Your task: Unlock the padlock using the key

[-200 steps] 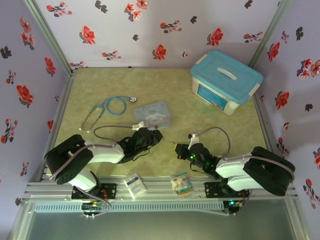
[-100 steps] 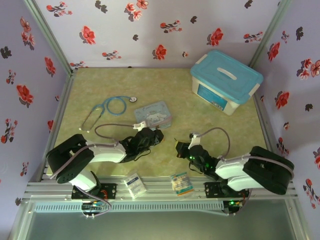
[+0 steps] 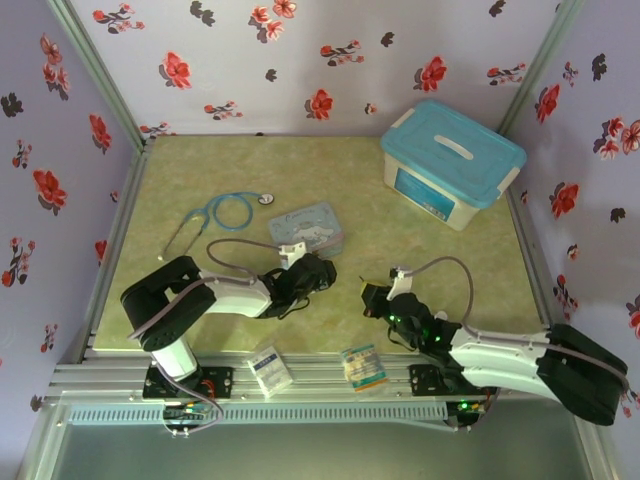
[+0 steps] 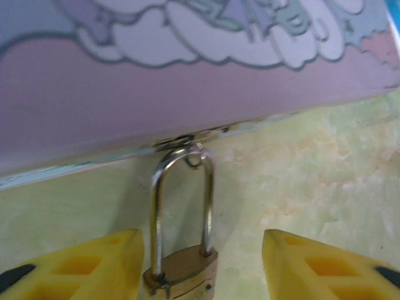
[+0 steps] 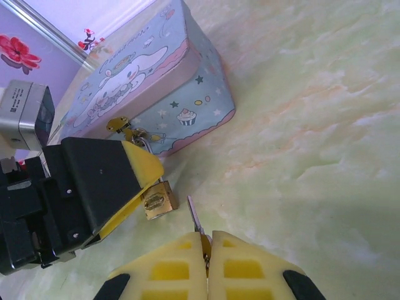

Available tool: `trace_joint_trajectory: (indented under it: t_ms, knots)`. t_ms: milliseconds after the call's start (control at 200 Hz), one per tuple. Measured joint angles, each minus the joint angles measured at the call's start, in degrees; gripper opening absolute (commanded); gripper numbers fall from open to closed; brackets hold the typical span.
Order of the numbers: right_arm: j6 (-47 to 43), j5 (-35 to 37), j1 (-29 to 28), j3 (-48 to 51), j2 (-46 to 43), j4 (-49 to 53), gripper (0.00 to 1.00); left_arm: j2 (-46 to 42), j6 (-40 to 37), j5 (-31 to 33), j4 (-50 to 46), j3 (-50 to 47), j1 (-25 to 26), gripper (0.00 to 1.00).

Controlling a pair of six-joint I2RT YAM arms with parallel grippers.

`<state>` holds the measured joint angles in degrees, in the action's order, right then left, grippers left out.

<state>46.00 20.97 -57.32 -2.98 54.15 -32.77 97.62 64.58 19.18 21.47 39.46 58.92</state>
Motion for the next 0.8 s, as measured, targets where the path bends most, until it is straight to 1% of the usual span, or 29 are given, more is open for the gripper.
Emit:
trace_joint_trajectory:
  t_ms: [110, 220, 305, 380, 450, 485, 540, 640, 710, 800]
  knots:
    - [0.02, 0.68, 0.00, 1.14, -4.28, 2.89, 0.00, 1.14, 0.61, 1.51, 3.72, -1.90, 0.22, 0.48]
    - [0.02, 1.40, 0.00, 2.23, -8.63, 5.95, 0.00, 1.88, 0.50, 3.21, 4.94, -1.86, 1.03, 0.46]
    - [0.04, 1.79, 0.07, 2.43, -11.69, 8.50, 0.00, 2.67, 0.24, 4.83, 5.09, -1.44, 1.64, 0.41]
    - [0.07, 1.99, 0.24, 2.43, -14.51, 10.29, 0.00, 3.26, 0.13, 6.19, 5.35, -1.36, 2.08, 0.33]
    - [0.07, 2.23, 0.35, 2.43, -16.59, 11.78, 0.00, 3.78, 0.37, 7.06, 5.88, -1.38, 2.32, 0.29]
    - [0.07, 2.25, 0.44, 2.43, -17.33, 12.39, 0.00, 4.07, 0.63, 7.19, 6.58, -1.40, 2.38, 0.25]
    - [0.07, 2.38, 0.44, 2.43, -17.92, 13.05, 0.00, 4.57, 1.05, 7.17, 8.28, -1.60, 2.56, 0.20]
    - [0.09, 2.38, 0.52, 2.43, -17.64, 13.73, 0.00, 4.85, 1.25, 7.17, 9.66, -2.43, 2.95, 0.19]
    - [0.11, 2.34, 0.70, 2.43, -16.22, 13.79, 0.00, 4.85, 1.29, 7.17, 10.51, -2.82, 2.97, 0.17]
    - [0.35, 1.86, 0.70, 2.40, -13.07, 13.53, 0.00, 4.85, 1.46, 7.04, 11.67, -3.45, 2.97, 0.11]
